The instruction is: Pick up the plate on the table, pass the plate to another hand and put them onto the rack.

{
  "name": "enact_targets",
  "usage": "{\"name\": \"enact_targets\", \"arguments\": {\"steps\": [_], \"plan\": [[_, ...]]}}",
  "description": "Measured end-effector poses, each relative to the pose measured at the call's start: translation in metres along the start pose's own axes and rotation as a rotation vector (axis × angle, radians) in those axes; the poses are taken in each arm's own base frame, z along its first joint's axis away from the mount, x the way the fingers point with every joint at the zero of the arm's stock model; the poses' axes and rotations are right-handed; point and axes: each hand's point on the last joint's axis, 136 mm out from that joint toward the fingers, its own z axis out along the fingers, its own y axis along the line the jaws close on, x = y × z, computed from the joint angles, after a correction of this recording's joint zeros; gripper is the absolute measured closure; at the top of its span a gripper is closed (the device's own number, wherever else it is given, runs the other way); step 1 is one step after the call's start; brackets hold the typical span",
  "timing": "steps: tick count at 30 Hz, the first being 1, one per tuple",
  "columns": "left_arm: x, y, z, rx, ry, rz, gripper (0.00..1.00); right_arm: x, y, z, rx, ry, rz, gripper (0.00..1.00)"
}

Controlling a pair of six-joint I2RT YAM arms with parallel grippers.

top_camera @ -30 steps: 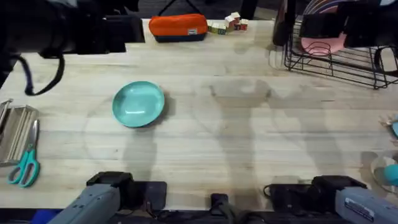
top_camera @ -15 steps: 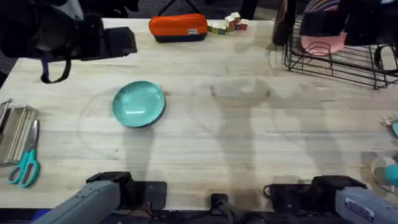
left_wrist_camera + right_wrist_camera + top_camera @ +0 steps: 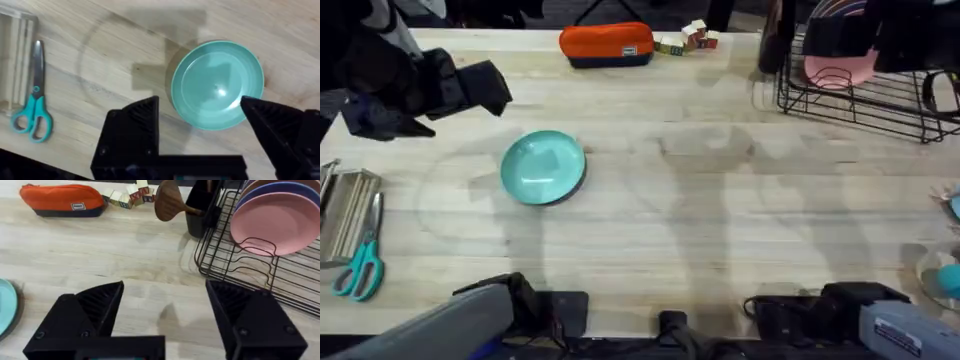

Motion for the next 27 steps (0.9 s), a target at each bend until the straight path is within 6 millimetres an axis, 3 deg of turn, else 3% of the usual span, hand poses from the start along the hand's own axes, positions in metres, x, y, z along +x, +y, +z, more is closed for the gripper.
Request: {"name": "enact_targets", "arguments": {"steps": [21, 27], "plan": [[0.009, 0.017, 0.071, -0.007, 0.213, -0.088, 0.008, -0.003, 0.000, 0.000, 0.000, -0.012, -0.002, 0.006], [0.031, 0.017, 0.107, 0.001, 0.220, -0.091, 0.007, -0.003, 0.000, 0.000, 0.000, -0.013, -0.002, 0.006]]}}
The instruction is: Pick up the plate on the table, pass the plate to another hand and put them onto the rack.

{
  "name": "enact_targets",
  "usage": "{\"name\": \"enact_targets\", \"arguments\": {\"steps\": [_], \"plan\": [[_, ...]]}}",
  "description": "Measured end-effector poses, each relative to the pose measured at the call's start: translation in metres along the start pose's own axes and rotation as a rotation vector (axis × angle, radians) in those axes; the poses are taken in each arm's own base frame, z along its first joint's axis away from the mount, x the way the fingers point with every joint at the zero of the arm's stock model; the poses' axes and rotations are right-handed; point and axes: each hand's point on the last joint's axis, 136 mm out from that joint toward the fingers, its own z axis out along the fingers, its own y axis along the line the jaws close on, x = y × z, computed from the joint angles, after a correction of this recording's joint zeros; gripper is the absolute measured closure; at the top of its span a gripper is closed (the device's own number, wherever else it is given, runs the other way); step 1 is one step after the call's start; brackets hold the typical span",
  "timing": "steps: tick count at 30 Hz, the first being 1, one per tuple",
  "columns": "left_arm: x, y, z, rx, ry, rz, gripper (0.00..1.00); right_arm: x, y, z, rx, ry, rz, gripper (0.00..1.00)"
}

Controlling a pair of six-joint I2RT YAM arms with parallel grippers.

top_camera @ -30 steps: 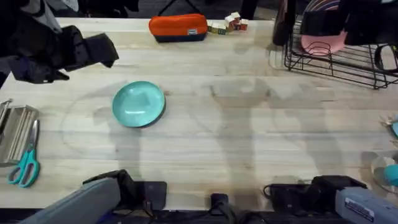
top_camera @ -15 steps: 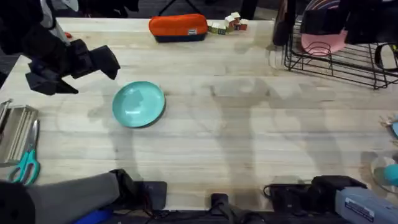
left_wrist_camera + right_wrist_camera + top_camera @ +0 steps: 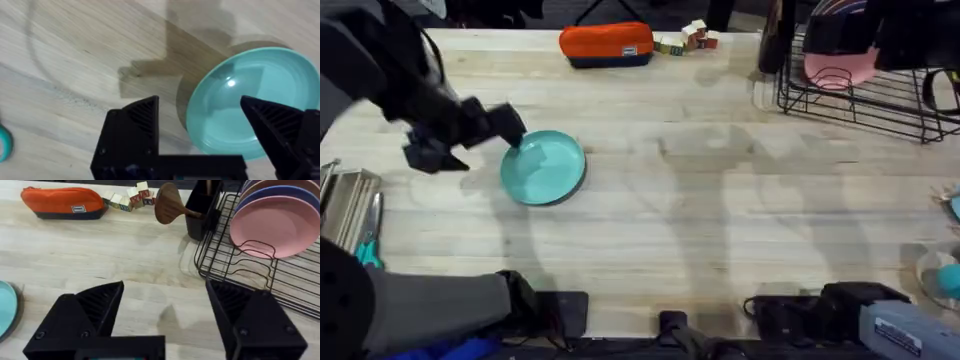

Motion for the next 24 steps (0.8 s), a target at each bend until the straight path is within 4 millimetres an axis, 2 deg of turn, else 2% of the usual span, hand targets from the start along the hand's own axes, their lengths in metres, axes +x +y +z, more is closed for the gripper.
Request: {"name": "enact_targets", "arguments": {"steps": [3, 7, 13, 17, 24], "plan": [[0.010, 0.002, 0.018, 0.000, 0.015, -0.005, 0.007, -0.002, 0.000, 0.000, 0.000, -0.009, -0.001, 0.006], [0.015, 0.002, 0.031, 0.002, 0.020, -0.012, 0.007, -0.010, 0.000, 0.000, 0.000, -0.041, -0.005, 0.006], [0.013, 0.004, 0.040, 0.002, 0.014, -0.020, 0.007, -0.012, 0.000, 0.000, 0.000, -0.050, -0.006, 0.006], [0.012, 0.005, 0.053, -0.002, 0.037, -0.026, 0.007, -0.012, 0.000, 0.000, 0.000, -0.051, -0.006, 0.006], [0.008, 0.005, 0.057, -0.002, 0.069, -0.034, 0.007, -0.012, 0.000, 0.000, 0.000, -0.050, -0.006, 0.006]]}}
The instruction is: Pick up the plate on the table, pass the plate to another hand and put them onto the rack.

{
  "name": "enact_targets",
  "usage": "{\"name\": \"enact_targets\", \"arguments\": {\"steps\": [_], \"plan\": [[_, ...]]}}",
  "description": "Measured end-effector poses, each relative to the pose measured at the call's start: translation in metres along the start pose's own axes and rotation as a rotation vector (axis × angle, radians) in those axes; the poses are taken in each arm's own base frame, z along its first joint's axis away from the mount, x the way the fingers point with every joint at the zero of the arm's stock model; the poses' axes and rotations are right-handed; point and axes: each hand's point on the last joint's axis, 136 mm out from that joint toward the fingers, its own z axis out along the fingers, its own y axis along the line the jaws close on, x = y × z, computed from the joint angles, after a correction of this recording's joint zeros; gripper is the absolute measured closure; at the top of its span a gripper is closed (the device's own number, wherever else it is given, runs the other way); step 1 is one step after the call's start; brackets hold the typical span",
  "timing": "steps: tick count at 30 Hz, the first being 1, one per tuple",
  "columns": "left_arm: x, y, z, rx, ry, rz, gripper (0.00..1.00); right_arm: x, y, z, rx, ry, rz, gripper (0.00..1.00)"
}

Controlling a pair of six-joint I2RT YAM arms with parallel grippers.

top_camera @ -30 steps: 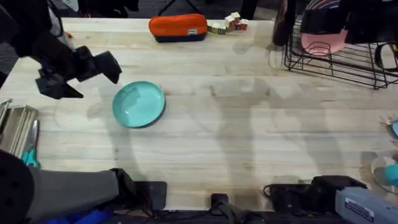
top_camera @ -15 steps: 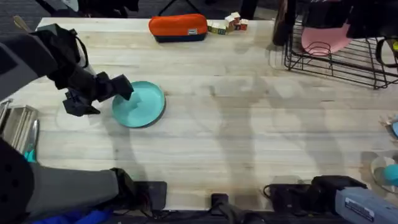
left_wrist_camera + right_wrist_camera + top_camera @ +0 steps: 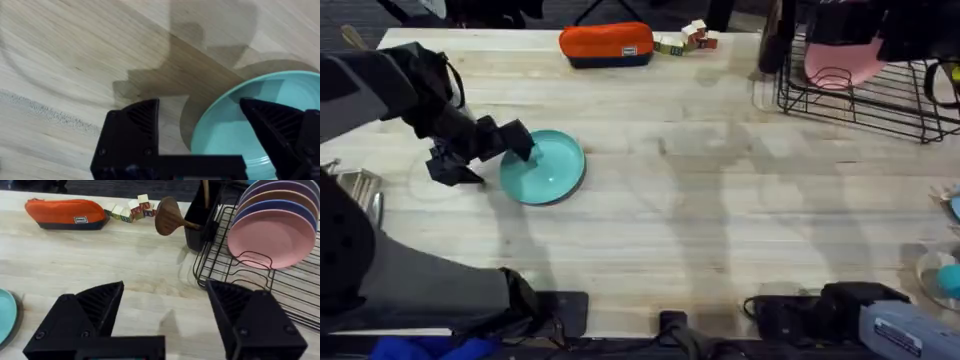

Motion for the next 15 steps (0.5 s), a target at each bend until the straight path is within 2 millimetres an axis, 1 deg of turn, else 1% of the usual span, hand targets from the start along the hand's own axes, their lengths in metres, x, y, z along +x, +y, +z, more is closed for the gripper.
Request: {"name": "enact_targets", "arguments": {"steps": [4, 6, 7, 11, 14, 15], "plan": [[-0.0007, -0.0005, 0.0012, 0.001, 0.014, -0.002, 0.010, 0.0000, 0.0000, 0.0000, 0.000, 0.000, 0.000, 0.006], [-0.0014, -0.0007, 0.0009, 0.002, 0.014, -0.002, 0.056, 0.0000, 0.0000, 0.0000, 0.000, 0.000, 0.000, 0.006], [-0.0020, -0.0006, 0.0009, 0.001, 0.011, -0.003, 0.114, -0.0001, 0.0000, 0.0000, 0.000, 0.000, 0.000, 0.006], [-0.0065, -0.0032, 0.0015, 0.025, -0.001, -0.016, 0.486, 0.0001, 0.0000, 0.0000, 0.000, 0.000, 0.000, 0.005], [-0.0082, -0.0063, 0.0013, 0.044, -0.004, -0.017, 0.718, 0.0000, 0.0000, 0.0000, 0.000, 0.000, 0.000, 0.006], [-0.0086, -0.0055, 0.0009, 0.045, -0.004, -0.019, 0.773, 0.0000, 0.0000, 0.0000, 0.000, 0.000, 0.000, 0.006]]}}
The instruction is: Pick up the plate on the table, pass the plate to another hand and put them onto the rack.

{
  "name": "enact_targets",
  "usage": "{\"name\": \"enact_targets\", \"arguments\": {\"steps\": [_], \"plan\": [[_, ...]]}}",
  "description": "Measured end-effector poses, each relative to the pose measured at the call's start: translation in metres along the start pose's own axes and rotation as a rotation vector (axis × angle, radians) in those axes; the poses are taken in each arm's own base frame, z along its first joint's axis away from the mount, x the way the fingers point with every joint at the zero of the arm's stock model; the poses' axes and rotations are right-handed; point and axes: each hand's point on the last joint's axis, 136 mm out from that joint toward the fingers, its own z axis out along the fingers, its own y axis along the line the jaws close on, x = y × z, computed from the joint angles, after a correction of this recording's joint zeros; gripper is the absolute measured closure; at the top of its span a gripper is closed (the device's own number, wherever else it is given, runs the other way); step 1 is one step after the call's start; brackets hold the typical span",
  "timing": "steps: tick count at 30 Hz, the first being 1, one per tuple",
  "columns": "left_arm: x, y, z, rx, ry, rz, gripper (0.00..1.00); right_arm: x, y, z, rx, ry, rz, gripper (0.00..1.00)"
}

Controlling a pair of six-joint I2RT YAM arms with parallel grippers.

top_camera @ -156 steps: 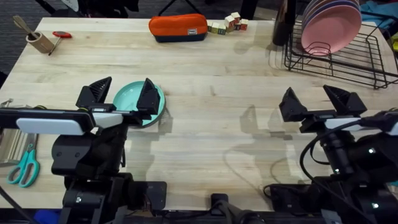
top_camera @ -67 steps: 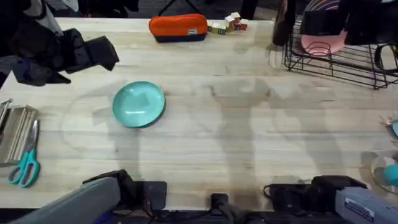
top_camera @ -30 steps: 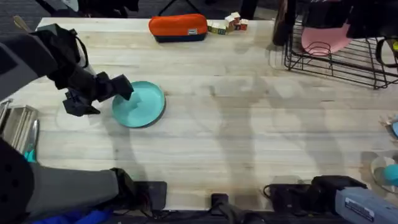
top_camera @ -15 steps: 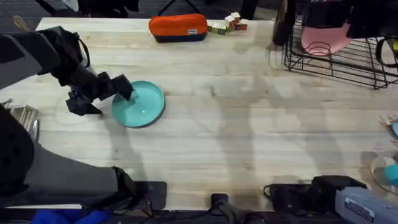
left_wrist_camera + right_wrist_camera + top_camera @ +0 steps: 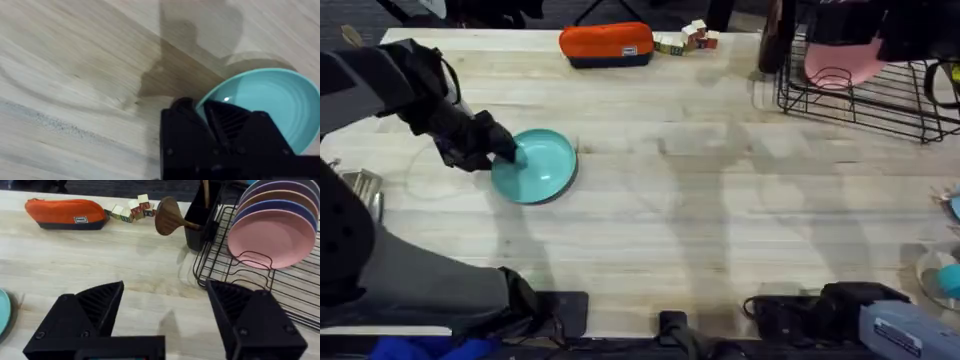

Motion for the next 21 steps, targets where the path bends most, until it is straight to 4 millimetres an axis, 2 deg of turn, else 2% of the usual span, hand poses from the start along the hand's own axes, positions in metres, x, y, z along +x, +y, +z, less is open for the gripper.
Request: {"name": "enact_targets", "arguments": {"steps": [2, 4, 16, 21], "plan": [[-0.001, 0.002, -0.001, 0.002, 0.000, -0.011, 0.896, 0.000, 0.000, 0.000, 0.000, 0.000, 0.000, 0.006], [-0.001, 0.003, -0.002, 0.011, 0.001, -0.018, 0.948, 0.000, 0.000, 0.000, 0.000, 0.000, 0.000, 0.006], [0.008, -0.006, -0.010, 0.017, 0.153, -0.023, 0.956, 0.000, 0.000, 0.000, 0.000, 0.000, 0.000, 0.005], [-0.006, -0.015, -0.030, 0.017, 0.161, -0.010, 0.959, 0.000, 0.000, 0.000, 0.000, 0.000, 0.000, 0.005]]}}
